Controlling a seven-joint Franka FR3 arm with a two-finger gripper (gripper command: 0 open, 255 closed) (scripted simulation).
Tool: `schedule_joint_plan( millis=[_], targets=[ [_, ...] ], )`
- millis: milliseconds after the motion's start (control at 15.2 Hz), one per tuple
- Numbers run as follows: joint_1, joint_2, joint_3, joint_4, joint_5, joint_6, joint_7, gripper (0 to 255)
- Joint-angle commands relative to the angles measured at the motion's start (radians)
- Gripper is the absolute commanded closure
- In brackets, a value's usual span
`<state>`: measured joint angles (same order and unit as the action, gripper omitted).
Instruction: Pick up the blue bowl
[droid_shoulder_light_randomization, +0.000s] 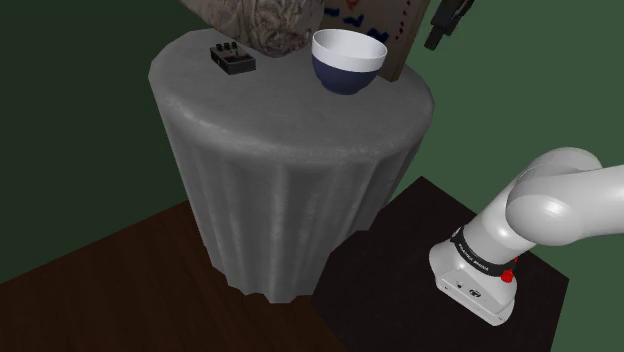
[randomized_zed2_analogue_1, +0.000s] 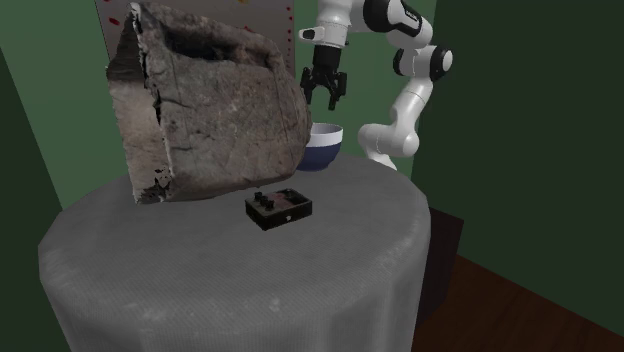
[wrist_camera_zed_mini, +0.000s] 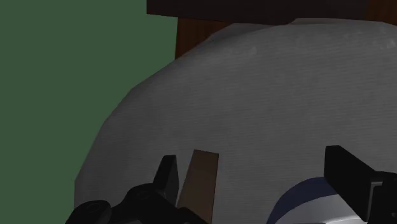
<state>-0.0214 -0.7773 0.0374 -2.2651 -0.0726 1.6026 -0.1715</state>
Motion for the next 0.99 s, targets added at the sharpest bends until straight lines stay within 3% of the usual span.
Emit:
schedule_joint_plan(
  millis=[0, 462, 924],
  targets=[
    [0.000, 0.000, 0.000, 0.000, 0.000, 0.000, 0.000, 0],
    [0.021, 0.201, 0.137, 0.139, 0.058, 0.010, 0.163, 0],
    [0.033, 0.441, 0.263, 0.339, 0.067, -0.003, 0.331, 0]
  ],
)
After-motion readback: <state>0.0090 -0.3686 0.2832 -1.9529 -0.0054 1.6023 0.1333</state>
